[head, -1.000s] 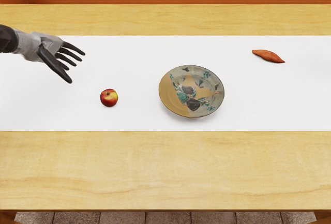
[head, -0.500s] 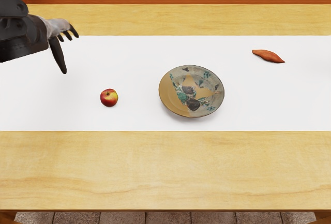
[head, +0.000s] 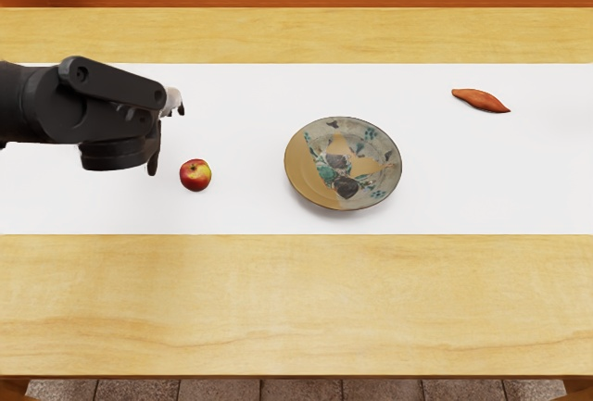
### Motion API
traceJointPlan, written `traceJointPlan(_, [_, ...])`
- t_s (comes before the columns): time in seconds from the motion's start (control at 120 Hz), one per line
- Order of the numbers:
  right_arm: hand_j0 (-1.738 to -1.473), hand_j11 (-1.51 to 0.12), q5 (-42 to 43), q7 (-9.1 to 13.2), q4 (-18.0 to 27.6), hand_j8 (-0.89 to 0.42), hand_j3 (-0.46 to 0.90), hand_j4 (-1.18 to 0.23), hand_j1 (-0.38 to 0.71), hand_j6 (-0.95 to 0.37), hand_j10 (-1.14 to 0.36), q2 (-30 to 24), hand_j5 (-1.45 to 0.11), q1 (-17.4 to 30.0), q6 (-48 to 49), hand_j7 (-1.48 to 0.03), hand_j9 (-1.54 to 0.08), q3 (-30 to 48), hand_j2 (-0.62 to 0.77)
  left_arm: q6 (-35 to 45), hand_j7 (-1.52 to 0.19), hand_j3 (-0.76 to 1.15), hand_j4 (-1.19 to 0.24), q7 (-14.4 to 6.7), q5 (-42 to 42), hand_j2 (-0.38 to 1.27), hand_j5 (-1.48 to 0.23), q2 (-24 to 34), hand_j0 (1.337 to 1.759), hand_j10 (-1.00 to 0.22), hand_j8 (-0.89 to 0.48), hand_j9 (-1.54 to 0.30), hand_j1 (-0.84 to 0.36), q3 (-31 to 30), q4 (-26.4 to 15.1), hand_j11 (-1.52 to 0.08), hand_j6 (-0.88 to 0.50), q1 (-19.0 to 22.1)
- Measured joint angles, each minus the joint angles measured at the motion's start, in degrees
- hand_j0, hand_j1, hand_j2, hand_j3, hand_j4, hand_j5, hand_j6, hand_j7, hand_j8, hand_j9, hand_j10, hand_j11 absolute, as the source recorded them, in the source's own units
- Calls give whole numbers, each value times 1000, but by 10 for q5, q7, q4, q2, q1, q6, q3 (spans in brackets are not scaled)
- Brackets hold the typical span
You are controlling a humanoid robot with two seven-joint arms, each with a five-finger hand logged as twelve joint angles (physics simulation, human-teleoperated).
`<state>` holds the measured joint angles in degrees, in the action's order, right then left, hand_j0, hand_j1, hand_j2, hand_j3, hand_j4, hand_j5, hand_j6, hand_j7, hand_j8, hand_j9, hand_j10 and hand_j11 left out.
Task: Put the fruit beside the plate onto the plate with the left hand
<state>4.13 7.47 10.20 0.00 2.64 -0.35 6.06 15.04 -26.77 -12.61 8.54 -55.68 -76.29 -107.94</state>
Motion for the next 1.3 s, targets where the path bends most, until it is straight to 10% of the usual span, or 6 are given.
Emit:
traceJointPlan(0.533, [-1658, -33, 0, 0, 0, -26, 0, -26, -318, -26, -26, 0, -33, 0, 0, -33, -33, 0, -5, 84, -313, 0, -242, -26, -32, 49, -313, -85, 1658, -242, -242, -313, 60, -4, 2, -313, -242, 33])
traceJointPlan(1.3, [-1658, -34, 0, 0, 0, -26, 0, -26, -318, -26, -26, 0, -34, 0, 0, -34, -34, 0, -5, 86, -382, 0, -295, 9, -33, 60, -382, -85, 1658, -294, -295, -382, -3, 8, 19, -382, -295, 71])
